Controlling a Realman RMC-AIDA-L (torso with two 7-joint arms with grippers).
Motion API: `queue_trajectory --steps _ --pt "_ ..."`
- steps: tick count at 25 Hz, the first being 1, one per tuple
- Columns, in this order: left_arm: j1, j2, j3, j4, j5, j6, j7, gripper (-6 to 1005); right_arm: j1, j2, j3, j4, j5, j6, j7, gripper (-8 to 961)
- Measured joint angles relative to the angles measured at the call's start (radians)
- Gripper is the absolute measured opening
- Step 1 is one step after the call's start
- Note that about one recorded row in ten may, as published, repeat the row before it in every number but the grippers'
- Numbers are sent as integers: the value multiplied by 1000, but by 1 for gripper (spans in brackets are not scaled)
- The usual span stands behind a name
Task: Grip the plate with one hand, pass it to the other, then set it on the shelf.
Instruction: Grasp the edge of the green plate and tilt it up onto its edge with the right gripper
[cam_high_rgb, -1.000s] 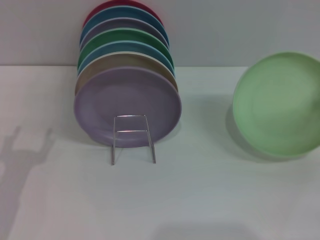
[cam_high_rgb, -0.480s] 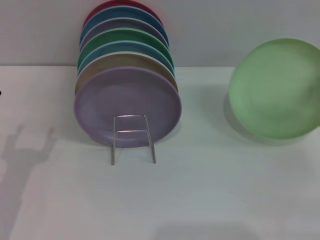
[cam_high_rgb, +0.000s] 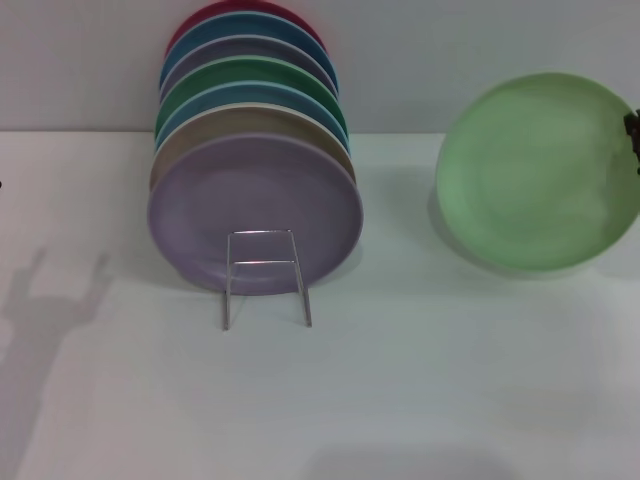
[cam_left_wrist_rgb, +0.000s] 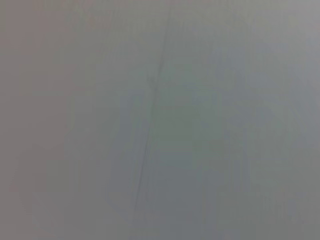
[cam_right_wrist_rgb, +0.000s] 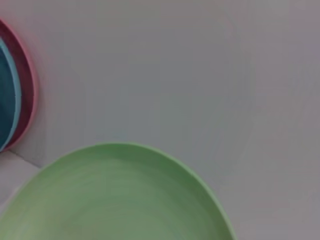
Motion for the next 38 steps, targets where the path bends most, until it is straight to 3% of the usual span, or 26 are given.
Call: queue_trajectory --steps 9,13,19,22,23,27,28,31,33,37,38 --pt "6 2 0 1 -2 2 0 795 -46 0 -105 -123 -100 -99 47 17" --pt "5 2 -4 5 -3 3 0 794 -61 -1 -211 -158 -288 -180 155 17" --pt "1 2 -7 8 -3 3 0 794 -99 -1 -323 -182 -439 -313 242 16" --pt "0 3 -8 10 -3 3 0 794 -133 -1 -394 -169 -495 -436 255 16" --pt "-2 3 -9 11 -3 3 0 794 -150 0 -432 -140 -526 -538 270 17" --pt "-3 3 -10 11 -3 3 0 794 -166 0 -471 -79 -539 -693 278 17" --pt "-3 3 -10 11 -3 3 0 794 -173 0 -497 -27 -540 -808 277 17" --pt "-3 4 -10 11 -3 2 0 793 -176 -1 -518 22 -539 -902 275 17" --pt "-4 4 -9 11 -3 2 0 793 -178 -1 -551 103 -530 -1061 288 17" --pt "-6 4 -9 10 -3 -1 0 793 -175 -2 -582 193 -509 -1217 335 16" --pt "-7 3 -9 10 -3 -4 0 793 -167 -4 -595 254 -498 -1319 388 16"
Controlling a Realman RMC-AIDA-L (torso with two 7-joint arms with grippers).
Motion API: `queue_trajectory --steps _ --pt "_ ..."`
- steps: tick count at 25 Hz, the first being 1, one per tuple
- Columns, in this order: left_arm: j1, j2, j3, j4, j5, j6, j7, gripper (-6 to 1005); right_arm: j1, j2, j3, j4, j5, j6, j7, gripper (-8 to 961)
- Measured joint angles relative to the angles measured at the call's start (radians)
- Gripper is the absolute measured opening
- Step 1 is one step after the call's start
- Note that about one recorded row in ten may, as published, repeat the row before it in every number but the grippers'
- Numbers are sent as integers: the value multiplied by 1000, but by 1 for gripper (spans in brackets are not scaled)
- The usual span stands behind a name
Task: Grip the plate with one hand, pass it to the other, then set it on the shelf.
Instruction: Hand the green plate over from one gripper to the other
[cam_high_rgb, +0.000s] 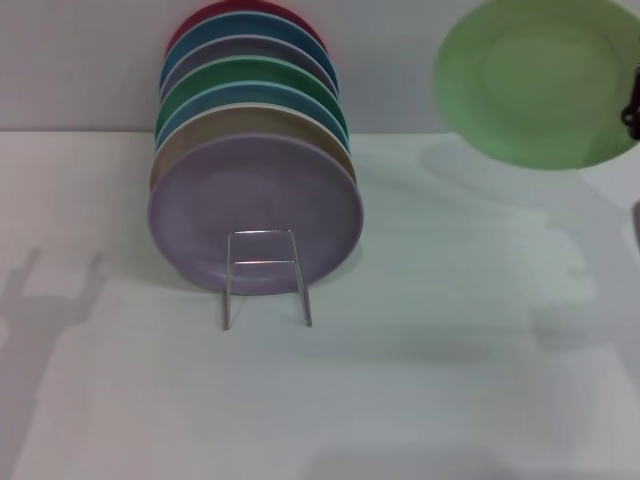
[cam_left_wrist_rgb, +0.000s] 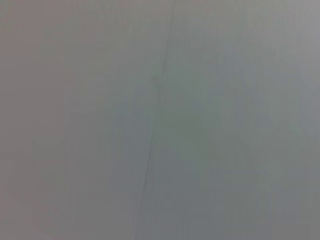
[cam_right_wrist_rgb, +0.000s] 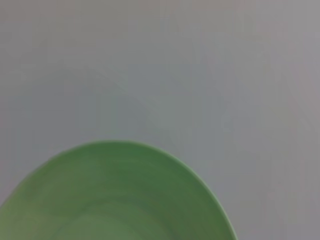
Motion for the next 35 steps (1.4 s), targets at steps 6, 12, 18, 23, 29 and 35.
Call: queue_trajectory --steps 6,12,18,23,29,35 --pt "-3 0 4 0 0 -3 0 793 14 -1 -19 122 6 -179 156 17" --pt "-3 -4 10 4 6 -8 0 792 20 -5 -22 233 6 -300 344 16" --pt "7 -7 25 2 8 -6 0 792 38 -8 -12 338 6 -400 491 17" --pt "23 -7 38 -9 4 13 -3 792 56 -13 -9 429 -1 -471 611 16" --pt "25 -6 47 -10 7 37 -35 791 78 -19 -18 517 -7 -524 746 17" --pt "25 -6 49 -9 8 39 -37 791 65 -13 -22 522 -45 -529 793 17"
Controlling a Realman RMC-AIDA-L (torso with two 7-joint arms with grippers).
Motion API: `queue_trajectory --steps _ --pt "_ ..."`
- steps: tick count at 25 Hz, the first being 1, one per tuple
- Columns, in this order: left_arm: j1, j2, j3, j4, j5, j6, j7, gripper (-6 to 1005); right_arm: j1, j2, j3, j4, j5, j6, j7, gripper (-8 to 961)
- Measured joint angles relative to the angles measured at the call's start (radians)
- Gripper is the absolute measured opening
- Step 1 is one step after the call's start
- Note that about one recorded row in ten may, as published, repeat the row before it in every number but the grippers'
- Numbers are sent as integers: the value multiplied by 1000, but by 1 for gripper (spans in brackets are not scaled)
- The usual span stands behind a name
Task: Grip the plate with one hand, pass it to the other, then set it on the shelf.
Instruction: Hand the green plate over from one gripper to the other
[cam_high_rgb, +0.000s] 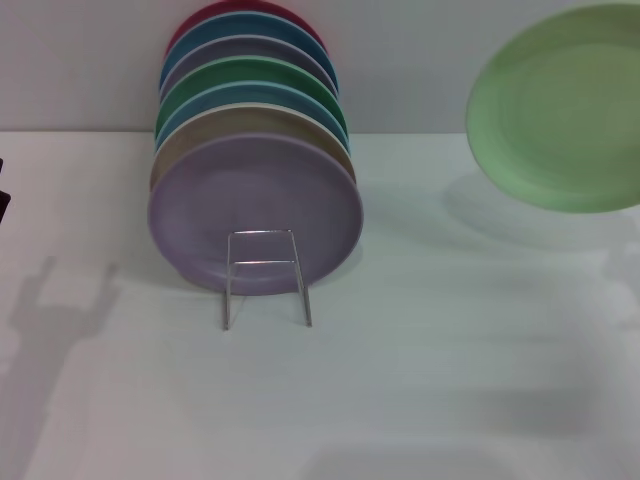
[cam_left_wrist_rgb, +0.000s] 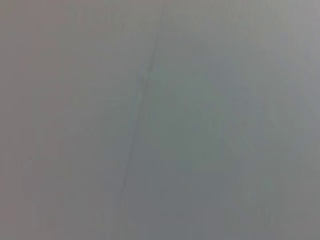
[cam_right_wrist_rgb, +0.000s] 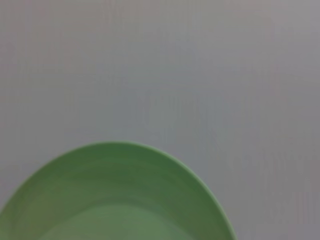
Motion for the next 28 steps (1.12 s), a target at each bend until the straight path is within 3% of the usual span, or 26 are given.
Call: queue_trajectory --steps 18,28 --pt "-2 -2 21 -2 0 3 0 790 -2 5 -75 144 -42 -120 116 16" --pt "3 3 86 -14 0 13 1 790 9 4 -149 210 -62 -174 172 17"
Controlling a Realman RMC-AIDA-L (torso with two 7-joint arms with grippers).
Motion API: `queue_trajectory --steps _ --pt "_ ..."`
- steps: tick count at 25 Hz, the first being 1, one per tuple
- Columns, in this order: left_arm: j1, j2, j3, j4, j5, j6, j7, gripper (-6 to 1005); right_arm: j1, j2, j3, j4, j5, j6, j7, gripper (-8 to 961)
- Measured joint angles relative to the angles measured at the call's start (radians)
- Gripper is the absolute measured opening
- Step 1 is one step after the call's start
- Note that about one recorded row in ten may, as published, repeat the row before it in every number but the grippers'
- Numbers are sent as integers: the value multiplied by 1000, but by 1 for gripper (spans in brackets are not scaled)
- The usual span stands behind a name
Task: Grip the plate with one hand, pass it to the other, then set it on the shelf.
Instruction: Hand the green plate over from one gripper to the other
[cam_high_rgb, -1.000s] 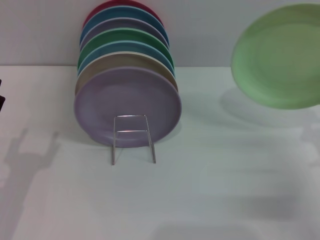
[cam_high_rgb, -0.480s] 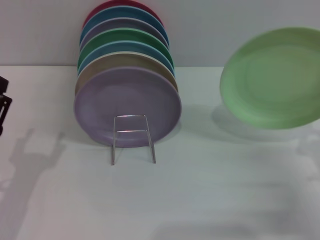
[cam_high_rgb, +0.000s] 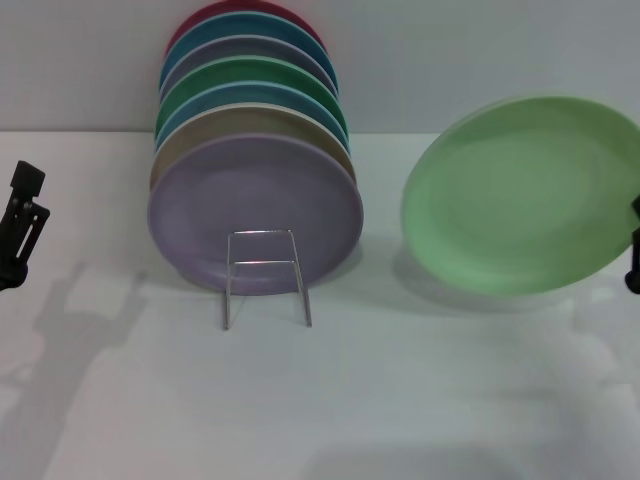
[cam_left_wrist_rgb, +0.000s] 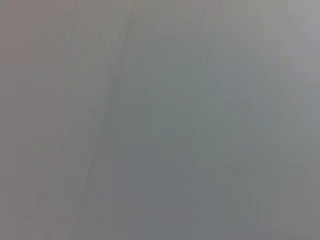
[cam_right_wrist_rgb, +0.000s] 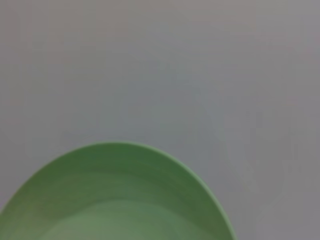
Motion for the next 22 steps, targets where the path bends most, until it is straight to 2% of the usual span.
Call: queue_trajectory --steps 5,10,18,22 --pt "16 5 8 0 1 11 0 789 -3 0 -7 5 -51 -9 21 17" --pt "36 6 56 0 4 56 1 789 -10 3 -11 16 -81 -18 29 16" --pt "73 -4 230 -52 -3 44 138 789 -24 12 -27 42 -74 -59 30 16" --pt "86 -5 284 -78 -3 0 166 788 -26 13 -90 38 -9 -56 23 17"
